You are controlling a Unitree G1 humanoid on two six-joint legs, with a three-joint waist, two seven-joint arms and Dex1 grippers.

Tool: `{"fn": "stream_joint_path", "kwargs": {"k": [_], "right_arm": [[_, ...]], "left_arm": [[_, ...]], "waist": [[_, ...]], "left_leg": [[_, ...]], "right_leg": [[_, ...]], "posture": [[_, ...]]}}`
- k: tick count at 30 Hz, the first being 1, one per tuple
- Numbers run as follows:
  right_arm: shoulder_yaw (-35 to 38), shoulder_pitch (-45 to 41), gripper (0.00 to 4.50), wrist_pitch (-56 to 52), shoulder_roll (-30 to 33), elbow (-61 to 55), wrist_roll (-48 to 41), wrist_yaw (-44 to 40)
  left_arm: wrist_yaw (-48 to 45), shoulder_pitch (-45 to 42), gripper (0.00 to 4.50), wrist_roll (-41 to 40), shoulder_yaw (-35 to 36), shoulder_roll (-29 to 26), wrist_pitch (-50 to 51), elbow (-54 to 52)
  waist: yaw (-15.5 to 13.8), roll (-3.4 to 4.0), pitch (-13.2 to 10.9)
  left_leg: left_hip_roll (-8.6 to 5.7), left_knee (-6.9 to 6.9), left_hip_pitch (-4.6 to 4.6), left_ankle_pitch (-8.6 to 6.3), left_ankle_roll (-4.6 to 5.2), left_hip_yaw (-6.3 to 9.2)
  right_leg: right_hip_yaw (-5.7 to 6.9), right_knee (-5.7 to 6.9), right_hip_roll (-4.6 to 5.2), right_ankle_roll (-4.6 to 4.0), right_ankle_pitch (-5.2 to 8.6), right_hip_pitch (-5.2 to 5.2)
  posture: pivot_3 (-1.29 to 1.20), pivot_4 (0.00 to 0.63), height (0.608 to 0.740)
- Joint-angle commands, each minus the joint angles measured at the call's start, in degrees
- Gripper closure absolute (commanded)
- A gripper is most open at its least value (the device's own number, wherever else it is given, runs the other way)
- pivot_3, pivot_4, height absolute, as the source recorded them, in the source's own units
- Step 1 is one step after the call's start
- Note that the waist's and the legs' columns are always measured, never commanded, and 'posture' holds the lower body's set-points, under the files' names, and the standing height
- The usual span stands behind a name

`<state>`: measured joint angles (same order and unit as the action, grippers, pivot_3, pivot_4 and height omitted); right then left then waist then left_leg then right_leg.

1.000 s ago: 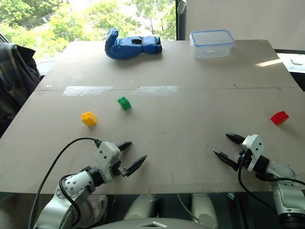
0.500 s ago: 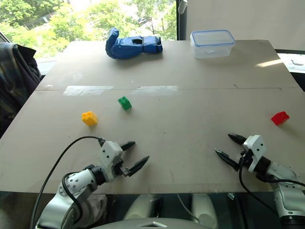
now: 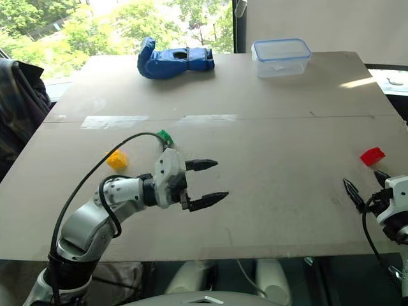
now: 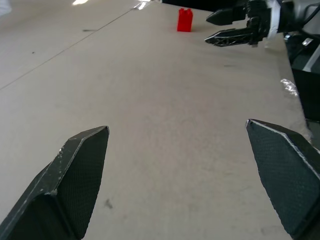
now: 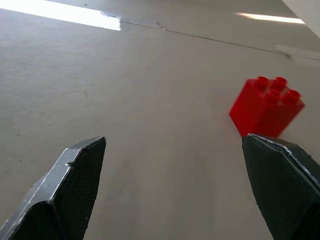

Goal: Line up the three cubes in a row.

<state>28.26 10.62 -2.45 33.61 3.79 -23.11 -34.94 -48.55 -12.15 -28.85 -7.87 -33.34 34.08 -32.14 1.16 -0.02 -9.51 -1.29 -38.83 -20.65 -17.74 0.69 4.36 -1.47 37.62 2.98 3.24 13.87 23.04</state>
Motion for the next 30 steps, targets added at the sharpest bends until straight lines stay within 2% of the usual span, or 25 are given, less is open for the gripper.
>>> {"fn": "stream_joint_path", "kwargs": {"k": [1, 10, 21, 30], "right_arm": [[2.4, -4.4, 0.00, -2.3, 2.2, 3.9, -0.4, 2.1], [0.8, -18.6, 0.00, -2.8, 7.2, 23.4, -2.3, -6.1], [-2.6, -33.3, 0.00, 6.3, 10.3, 46.3, 3.2, -10.2], [-4.7, -40.0, 0.00, 12.0, 13.1, 57.2, 5.5, -16.6]], "left_arm": [[-0.8, -3.9, 0.03, -5.2, 2.0, -1.7, 4.8, -3.3], [2.9, -12.3, 0.03, -11.0, 3.5, -1.9, 12.5, -4.5], [2.7, -16.2, 0.03, -11.2, 2.9, -4.1, 13.2, -5.1], [1.7, -16.6, 0.03, -10.5, 1.9, -5.8, 12.2, -4.6]], "waist": [[0.1, -0.01, 0.0], [-0.3, -0.02, -0.1], [-0.1, -0.05, -0.1], [-0.2, -0.09, -0.1]], "left_leg": [[0.01, 0.02, 0.00, 0.00, 0.00, -0.01], [-0.04, 0.01, -0.07, 0.01, 0.01, -0.02], [-0.05, 0.03, -0.04, 0.09, -0.13, -0.15], [-0.03, 0.03, -0.08, 0.14, -0.22, -0.14]], "right_leg": [[-0.01, 0.00, -0.02, 0.00, 0.00, 0.03], [-0.04, 0.02, -0.11, 0.00, -0.01, 0.09], [-0.16, 0.02, -0.08, 0.01, -0.01, 0.10], [-0.16, -0.04, -0.07, 0.01, -0.01, 0.10]], "posture": [[0.00, 0.150, 0.740], [0.00, 0.150, 0.740], [0.00, 0.150, 0.740], [0.00, 0.150, 0.740]]}}
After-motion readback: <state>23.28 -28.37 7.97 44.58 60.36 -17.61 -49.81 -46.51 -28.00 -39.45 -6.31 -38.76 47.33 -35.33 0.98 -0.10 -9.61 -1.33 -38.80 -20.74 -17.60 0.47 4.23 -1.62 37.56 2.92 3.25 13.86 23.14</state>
